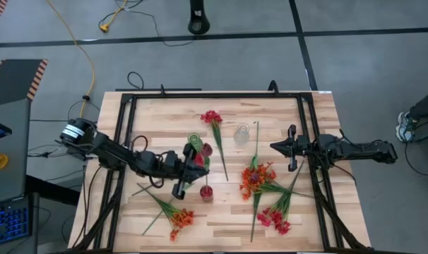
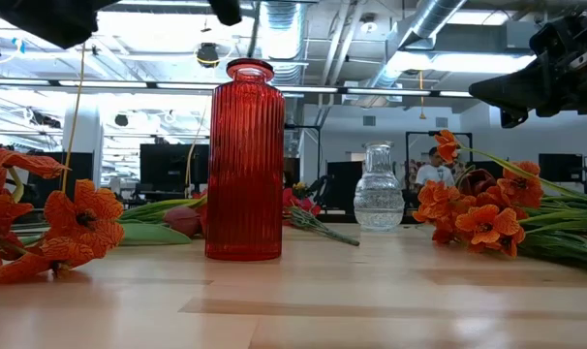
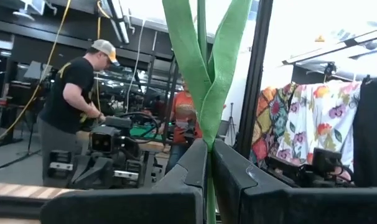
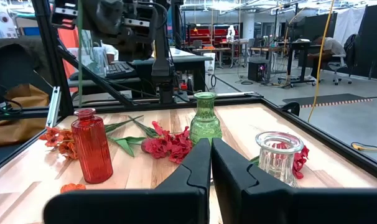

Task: Sort flowers into vase by color
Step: Put the top red flower into the red vase

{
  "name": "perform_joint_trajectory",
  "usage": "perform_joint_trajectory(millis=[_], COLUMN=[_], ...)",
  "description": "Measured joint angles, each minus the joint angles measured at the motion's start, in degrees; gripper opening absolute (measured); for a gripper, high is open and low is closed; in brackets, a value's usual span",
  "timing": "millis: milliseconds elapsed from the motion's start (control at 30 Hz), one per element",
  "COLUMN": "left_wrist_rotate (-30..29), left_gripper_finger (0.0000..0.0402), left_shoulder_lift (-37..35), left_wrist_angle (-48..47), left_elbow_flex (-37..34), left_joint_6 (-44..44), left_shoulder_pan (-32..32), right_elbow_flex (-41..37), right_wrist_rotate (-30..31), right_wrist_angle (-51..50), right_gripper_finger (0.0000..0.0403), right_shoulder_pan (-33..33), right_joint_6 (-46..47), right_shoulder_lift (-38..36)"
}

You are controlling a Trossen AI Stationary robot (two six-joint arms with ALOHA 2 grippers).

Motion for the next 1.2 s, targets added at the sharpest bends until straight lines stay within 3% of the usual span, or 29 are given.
perform_joint_trajectory(millis=[600, 1200], left_wrist_rotate=[1.04, 1.18], left_gripper_finger=[0.0, 0.0], left_shoulder_lift=[1.33, 1.31], left_wrist_angle=[-1.24, -9.87], left_elbow_flex=[0.9, 0.9], left_joint_6=[3.24, 3.35], left_shoulder_pan=[0.0, -0.04], right_elbow_flex=[0.0, 0.0], right_wrist_rotate=[0.01, 0.02], right_wrist_angle=[0.0, -0.02], right_gripper_finger=[0.0043, 0.0043], right_shoulder_pan=[-0.01, -0.02], right_joint_6=[0.0, 0.0], right_shoulder_lift=[-0.02, -0.02])
